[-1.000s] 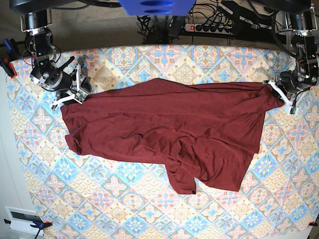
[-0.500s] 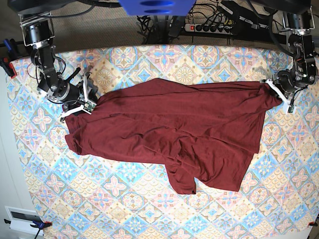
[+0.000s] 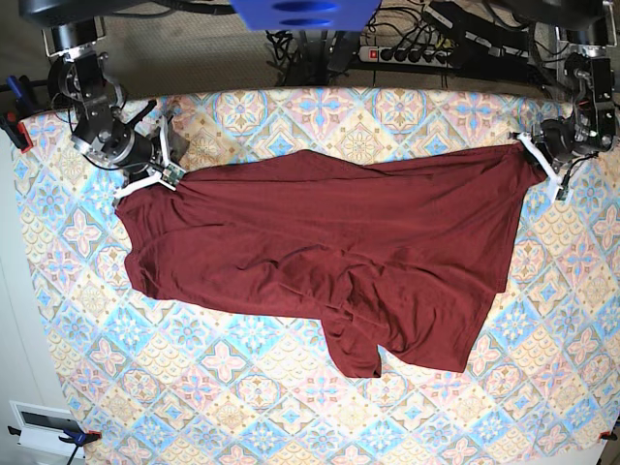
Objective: Layout the t-shirt on the table in an organized manner, then fold the t-shirt properly
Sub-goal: 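Drag the grasped shirt edge with the right gripper back toward the robot, then hold the shirt with both grippers and shift the left gripper along the edge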
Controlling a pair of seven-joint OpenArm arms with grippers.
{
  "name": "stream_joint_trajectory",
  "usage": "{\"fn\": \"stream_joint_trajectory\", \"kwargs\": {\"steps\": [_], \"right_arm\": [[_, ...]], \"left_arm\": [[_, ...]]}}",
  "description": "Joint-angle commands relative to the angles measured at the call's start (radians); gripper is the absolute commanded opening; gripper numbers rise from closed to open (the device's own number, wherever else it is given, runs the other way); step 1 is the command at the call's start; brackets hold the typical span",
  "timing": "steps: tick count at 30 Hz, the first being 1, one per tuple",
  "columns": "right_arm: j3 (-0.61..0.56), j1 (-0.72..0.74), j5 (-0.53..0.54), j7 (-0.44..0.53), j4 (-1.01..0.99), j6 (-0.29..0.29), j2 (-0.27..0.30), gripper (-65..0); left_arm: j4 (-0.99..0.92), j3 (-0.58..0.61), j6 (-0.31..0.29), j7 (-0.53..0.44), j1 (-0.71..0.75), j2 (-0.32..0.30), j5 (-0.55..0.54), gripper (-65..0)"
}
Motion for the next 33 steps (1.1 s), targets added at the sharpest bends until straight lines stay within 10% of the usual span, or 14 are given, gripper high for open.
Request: {"fn": "stream_joint_trajectory", "kwargs": {"steps": [1,17,33], "right_arm": [[0.016,-0.023,-0.006,-0.017,0.020,0.022,0.018,-65.0],[0.160,-0.147,-0.006,-0.017,0.167,0.029,0.058,-65.0],[0.188,-0.178,-0.006,-0.025,0.204,0.029,0.058,-65.0]], "left_arm": [[0.015,0.013,0.004,-0.014,0.003,-0.037,-0.001,-61.0],[0.017,0.009,-0.093,-0.019,0.033,-0.139,-0.001,-61.3],[0.017,-0.228,-0.094,-0.013,-0.026,0.005,-0.142,-61.3]]}}
